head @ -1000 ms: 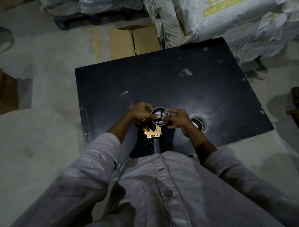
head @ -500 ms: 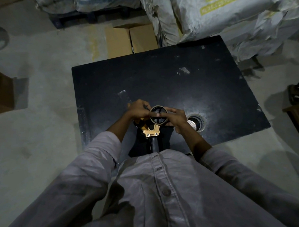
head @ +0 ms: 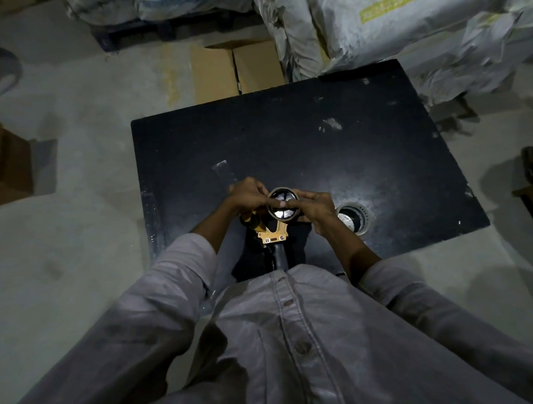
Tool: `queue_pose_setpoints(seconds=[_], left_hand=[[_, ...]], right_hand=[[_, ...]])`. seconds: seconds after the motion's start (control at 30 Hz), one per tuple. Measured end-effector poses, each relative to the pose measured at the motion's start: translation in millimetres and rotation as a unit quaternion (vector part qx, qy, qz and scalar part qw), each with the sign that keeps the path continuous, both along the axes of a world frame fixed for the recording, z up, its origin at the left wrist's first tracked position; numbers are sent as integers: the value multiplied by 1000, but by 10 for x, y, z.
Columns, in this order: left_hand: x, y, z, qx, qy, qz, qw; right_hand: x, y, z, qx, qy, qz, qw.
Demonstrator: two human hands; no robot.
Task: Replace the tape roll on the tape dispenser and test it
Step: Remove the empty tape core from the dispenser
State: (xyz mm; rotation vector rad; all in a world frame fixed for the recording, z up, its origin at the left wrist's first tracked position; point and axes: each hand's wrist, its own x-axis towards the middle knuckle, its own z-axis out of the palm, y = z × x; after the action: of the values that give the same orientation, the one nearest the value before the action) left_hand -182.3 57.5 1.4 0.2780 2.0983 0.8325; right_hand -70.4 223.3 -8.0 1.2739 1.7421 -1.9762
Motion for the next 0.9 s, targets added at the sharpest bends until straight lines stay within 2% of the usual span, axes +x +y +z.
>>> queue_pose_setpoints(seconds=[0.23, 0.5, 0.9], left_hand=[[-205, 48, -4, -30, -18, -113, 993], [-227, 119, -27, -51, 3, -124, 991], [-216, 91, -123, -26, -5, -61, 998]], right_hand=[[-2, 77, -13, 27, -2, 25, 999], [9, 54, -24, 40, -19, 11, 999], [-8, -1, -5, 30, -19, 6, 999]])
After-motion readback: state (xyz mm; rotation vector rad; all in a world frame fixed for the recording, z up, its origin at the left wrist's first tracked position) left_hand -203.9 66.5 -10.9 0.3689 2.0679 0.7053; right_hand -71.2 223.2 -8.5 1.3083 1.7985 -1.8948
